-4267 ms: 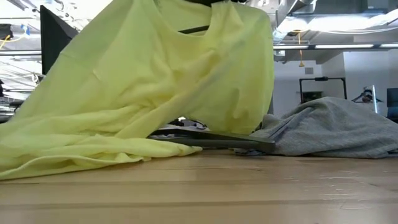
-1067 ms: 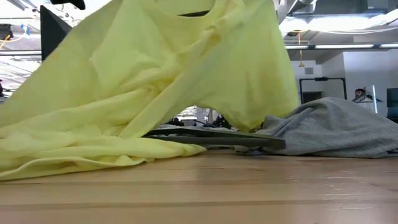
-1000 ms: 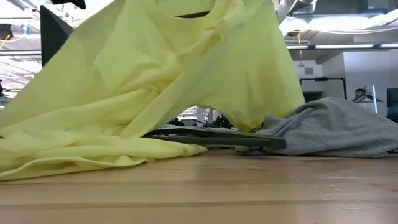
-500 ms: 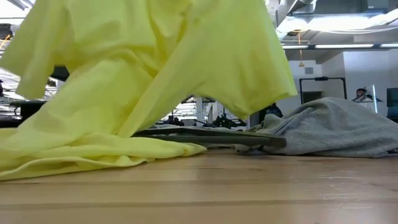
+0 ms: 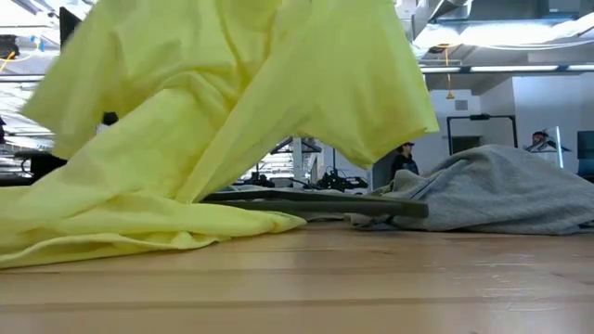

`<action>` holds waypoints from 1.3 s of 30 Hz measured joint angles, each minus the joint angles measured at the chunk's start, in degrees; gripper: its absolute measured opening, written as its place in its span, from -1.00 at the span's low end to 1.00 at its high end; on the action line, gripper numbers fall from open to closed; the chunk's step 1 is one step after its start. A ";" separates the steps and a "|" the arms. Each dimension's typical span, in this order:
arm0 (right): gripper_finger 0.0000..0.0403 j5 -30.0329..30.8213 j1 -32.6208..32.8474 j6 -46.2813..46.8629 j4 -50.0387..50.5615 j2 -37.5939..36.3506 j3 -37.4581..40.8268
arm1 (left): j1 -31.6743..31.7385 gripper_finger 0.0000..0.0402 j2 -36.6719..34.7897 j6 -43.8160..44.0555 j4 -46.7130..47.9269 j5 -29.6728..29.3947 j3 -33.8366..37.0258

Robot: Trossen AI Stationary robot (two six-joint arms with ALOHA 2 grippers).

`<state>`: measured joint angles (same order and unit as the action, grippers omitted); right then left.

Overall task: Hang clothes
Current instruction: Hang the yellow shirt on the rack

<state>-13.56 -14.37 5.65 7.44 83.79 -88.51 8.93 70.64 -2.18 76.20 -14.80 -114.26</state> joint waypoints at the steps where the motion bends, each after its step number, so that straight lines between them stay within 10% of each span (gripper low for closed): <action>1: -0.82 0.47 0.00 0.25 0.00 0.00 0.00 | 0.00 -0.30 0.02 -0.40 0.16 -0.80 0.00; 20: -0.82 5.94 0.68 3.01 -0.39 0.00 0.00 | 0.11 -0.97 4.85 -4.40 -0.94 -25.97 -0.02; 30: -0.82 -0.51 1.44 3.17 3.37 -0.15 -0.02 | 0.35 -1.00 4.61 -6.51 4.29 -23.72 -10.50; 39: -0.82 -0.62 2.03 3.34 3.54 -0.15 -0.02 | 3.45 -1.00 4.22 -6.14 12.19 -6.03 -13.86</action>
<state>-14.17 -12.34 8.99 10.98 83.64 -88.53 12.38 74.86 -8.32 88.39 -20.83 -128.11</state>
